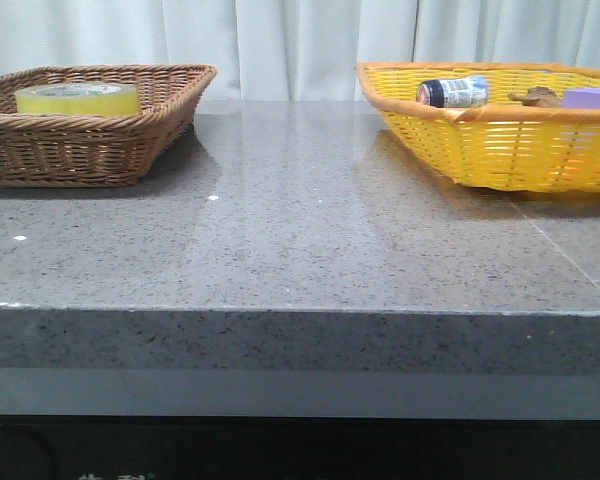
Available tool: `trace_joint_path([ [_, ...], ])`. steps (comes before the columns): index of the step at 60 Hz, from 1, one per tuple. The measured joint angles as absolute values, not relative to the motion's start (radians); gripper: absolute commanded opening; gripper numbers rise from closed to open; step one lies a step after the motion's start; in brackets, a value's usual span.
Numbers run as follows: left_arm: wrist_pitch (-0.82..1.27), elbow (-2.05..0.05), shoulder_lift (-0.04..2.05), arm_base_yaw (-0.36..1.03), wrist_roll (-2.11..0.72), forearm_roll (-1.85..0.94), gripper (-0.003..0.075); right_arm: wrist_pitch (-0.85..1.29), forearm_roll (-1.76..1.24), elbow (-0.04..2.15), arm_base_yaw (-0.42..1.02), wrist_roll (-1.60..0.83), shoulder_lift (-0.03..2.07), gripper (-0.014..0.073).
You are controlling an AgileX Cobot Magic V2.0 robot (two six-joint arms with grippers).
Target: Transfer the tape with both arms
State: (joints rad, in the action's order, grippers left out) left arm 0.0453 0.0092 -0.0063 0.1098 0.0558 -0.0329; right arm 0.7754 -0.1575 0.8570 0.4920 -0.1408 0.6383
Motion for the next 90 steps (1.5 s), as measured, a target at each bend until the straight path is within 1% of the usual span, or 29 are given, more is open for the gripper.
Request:
trace_joint_path([
  [20,0.045,0.009,-0.006,0.110,0.056,-0.033,-0.0020,0.770,-0.158,0.847,0.488,-0.141,0.625,-0.0069],
  [28,0.045,0.009,-0.006,0.110,0.056,-0.033,-0.0020,0.743,-0.162,0.797,0.426,-0.141,0.548,-0.0069],
  [35,0.045,0.009,-0.006,0.110,0.056,-0.033,-0.0020,0.653,-0.162,0.703,0.331,-0.141,0.447,-0.0069],
  [46,0.045,0.009,-0.006,0.110,0.056,-0.033,-0.0020,0.410,-0.169,0.487,0.169,-0.141,0.257,-0.0069],
  [55,0.045,0.009,-0.006,0.110,0.056,-0.033,-0.0020,0.299,-0.184,0.328,0.094,-0.141,0.136,-0.0069],
  [61,0.045,0.009,-0.006,0.110,0.056,-0.033,-0.0020,0.256,-0.186,0.219,0.071,-0.141,0.069,-0.0069],
  [74,0.045,0.009,-0.006,0.110,0.056,-0.033,-0.0020,0.128,-0.189,0.066,0.067,-0.141,-0.006,-0.0069],
  [83,0.045,0.009,-0.006,0.110,0.056,-0.033,-0.0020,0.039,-0.189,-0.013,0.067,-0.141,-0.010,-0.0069],
  [90,0.045,0.009,-0.006,0.110,0.056,-0.033,-0.0020,0.024,-0.190,-0.027,0.067,-0.141,-0.010,-0.0069],
])
